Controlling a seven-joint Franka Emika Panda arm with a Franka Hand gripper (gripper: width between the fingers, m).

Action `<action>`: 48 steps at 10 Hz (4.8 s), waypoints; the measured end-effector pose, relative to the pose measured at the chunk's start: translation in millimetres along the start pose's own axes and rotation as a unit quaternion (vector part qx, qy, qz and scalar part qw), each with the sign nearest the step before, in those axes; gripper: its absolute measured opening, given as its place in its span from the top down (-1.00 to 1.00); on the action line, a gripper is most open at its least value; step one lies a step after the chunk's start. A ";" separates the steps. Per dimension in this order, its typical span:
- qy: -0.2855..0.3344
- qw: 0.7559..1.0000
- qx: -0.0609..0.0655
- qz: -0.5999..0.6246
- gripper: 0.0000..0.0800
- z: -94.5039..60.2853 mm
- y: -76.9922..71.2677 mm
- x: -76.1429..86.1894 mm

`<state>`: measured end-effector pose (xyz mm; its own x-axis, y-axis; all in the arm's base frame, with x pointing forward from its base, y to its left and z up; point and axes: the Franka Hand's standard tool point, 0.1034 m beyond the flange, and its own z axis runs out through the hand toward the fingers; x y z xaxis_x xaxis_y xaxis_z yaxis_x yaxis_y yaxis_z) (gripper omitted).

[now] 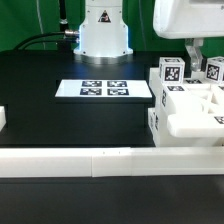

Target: Assemble chair

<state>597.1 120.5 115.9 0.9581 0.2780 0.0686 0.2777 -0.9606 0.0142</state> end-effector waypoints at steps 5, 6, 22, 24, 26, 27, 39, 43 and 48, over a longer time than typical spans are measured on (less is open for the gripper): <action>0.002 1.000 0.000 0.017 0.29 0.1 2.0 -0.5; 0.003 0.999 0.001 0.049 0.29 0.0 1.9 -0.4; 0.018 0.935 0.011 0.353 -0.59 0.5 -5.5 2.6; 0.019 0.969 0.005 0.246 -0.62 0.4 -5.5 6.0; 0.009 0.989 0.001 0.146 -0.62 -1.1 -5.8 6.3; 0.007 0.994 -0.001 0.105 -0.62 -1.0 -4.7 5.9; 0.004 0.999 -0.011 -0.046 0.29 -0.8 -3.0 4.9; 0.013 0.988 -0.007 0.152 0.29 -1.6 1.9 6.1; 0.015 0.943 -0.009 0.331 0.29 -1.3 8.5 5.2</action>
Offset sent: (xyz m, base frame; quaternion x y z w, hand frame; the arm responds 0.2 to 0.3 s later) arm 0.0000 0.0000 0.0000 0.0000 0.0000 0.0650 0.9979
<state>604.4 113.8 117.6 0.9183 -0.3837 0.0972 -0.3831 -0.9234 -0.0257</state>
